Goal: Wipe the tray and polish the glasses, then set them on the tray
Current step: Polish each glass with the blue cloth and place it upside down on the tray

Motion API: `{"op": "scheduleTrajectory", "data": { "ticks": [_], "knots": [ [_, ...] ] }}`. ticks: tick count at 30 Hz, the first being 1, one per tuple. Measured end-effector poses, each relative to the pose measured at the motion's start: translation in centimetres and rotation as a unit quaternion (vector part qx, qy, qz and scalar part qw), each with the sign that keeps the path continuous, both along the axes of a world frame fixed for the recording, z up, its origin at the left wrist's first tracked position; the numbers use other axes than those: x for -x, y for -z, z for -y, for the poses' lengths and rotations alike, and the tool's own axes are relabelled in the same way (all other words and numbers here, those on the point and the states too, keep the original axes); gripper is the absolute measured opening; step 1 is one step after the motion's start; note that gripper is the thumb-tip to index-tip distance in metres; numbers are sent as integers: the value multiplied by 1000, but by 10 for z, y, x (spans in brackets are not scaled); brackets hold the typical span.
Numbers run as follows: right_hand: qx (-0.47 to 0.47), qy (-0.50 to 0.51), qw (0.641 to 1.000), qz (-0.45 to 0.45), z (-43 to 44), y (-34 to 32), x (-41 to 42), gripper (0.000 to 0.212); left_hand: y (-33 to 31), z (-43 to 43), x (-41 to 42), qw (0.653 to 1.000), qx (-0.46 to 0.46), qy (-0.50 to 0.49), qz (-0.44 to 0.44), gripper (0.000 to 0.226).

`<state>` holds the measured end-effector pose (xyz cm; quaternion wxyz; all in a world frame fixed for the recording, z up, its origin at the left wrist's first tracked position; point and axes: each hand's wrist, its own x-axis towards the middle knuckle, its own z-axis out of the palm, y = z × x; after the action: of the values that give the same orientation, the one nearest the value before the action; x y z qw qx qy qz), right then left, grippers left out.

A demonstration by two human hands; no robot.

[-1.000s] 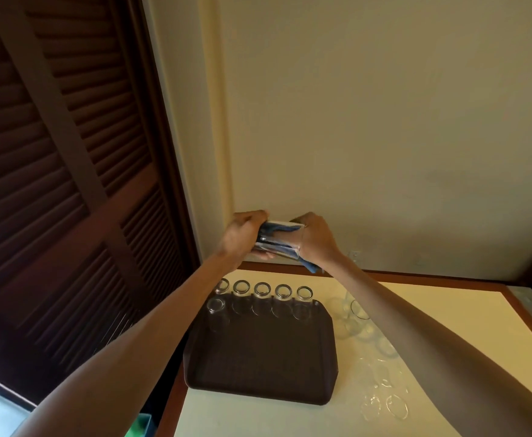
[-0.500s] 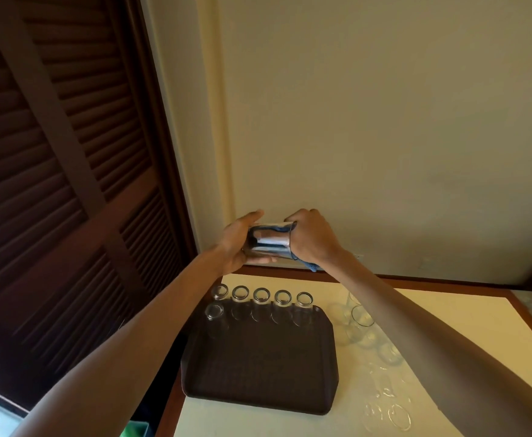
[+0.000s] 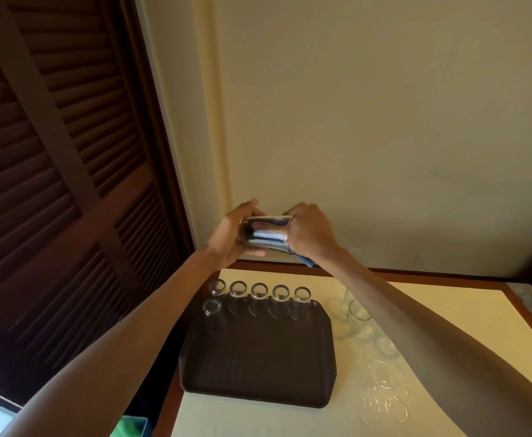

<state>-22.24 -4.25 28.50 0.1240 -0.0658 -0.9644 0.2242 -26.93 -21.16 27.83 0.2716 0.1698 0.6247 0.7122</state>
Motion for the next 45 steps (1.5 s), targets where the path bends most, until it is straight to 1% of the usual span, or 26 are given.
{"op": "scheduleTrajectory", "data": {
  "ticks": [3,5,9,10,12,13,14,16,18,20,21,23,24,27,29,30,32,33,34,36,38,39,41,42,43,45],
  "knots": [
    [-180,-59,980,-56,15,-27,-20,40,5,-2,4,996,12,-9,88,38],
    [-175,-54,981,-59,13,-24,-18,29,7,-7,5,995,52,-62,49,35],
    [48,25,998,-9,7,5,-3,13,5,-7,5,985,68,-132,-92,38],
    [150,24,988,40,10,9,-2,15,4,-5,4,978,63,-143,-135,37],
    [362,3,918,160,14,15,-1,34,6,-2,2,964,47,-154,-214,34],
    [413,-5,891,189,14,17,1,41,8,-3,1,957,43,-153,-242,32],
    [425,-14,885,188,13,20,3,44,10,-2,0,955,37,-148,-253,31],
    [342,0,930,133,9,21,9,37,13,1,0,966,18,-119,-228,34],
    [105,33,992,60,7,14,6,23,11,4,3,990,1,-60,-126,49],
    [-113,17,993,-31,11,-1,-3,24,6,6,7,1000,13,-3,12,60],
    [-185,-8,980,-69,15,-7,-9,36,6,7,7,998,28,8,56,62],
    [-261,-35,961,-84,20,-16,-14,52,5,3,10,995,67,-11,73,55],
    [-258,-34,962,-81,19,-13,-11,46,5,0,11,994,87,-36,55,51],
    [-143,11,986,-79,13,4,-1,18,7,-4,16,988,108,-103,-33,53],
    [37,28,998,-52,13,18,4,21,5,-2,16,981,91,-135,-108,51],
    [174,22,984,-9,16,23,5,28,5,-1,14,975,77,-145,-151,48],
    [413,-6,904,113,20,27,2,42,4,-1,9,958,56,-158,-234,43],
    [453,-25,878,156,20,27,-1,46,5,-1,6,951,53,-161,-260,41],
    [449,-39,876,171,19,25,-2,47,7,-1,4,948,50,-160,-269,39],
    [360,-25,924,127,16,21,0,42,9,1,4,961,32,-139,-239,40],
    [141,24,989,44,11,8,-3,23,7,3,3,984,23,-96,-148,46],
    [12,29,1000,-3,10,0,-7,20,5,3,3,993,31,-71,-88,48],
    [-201,-18,976,-85,9,-13,-15,33,3,3,0,997,61,-40,11,49],
    [-262,-43,958,-108,9,-16,-17,36,3,1,-1,996,77,-42,31,51],
    [-290,-52,949,-110,6,-17,-17,33,3,-1,-1,994,90,-53,26,52],
    [-255,-45,959,-117,2,-8,-14,26,3,-3,-1,991,105,-82,-21,50]
  ]
}}
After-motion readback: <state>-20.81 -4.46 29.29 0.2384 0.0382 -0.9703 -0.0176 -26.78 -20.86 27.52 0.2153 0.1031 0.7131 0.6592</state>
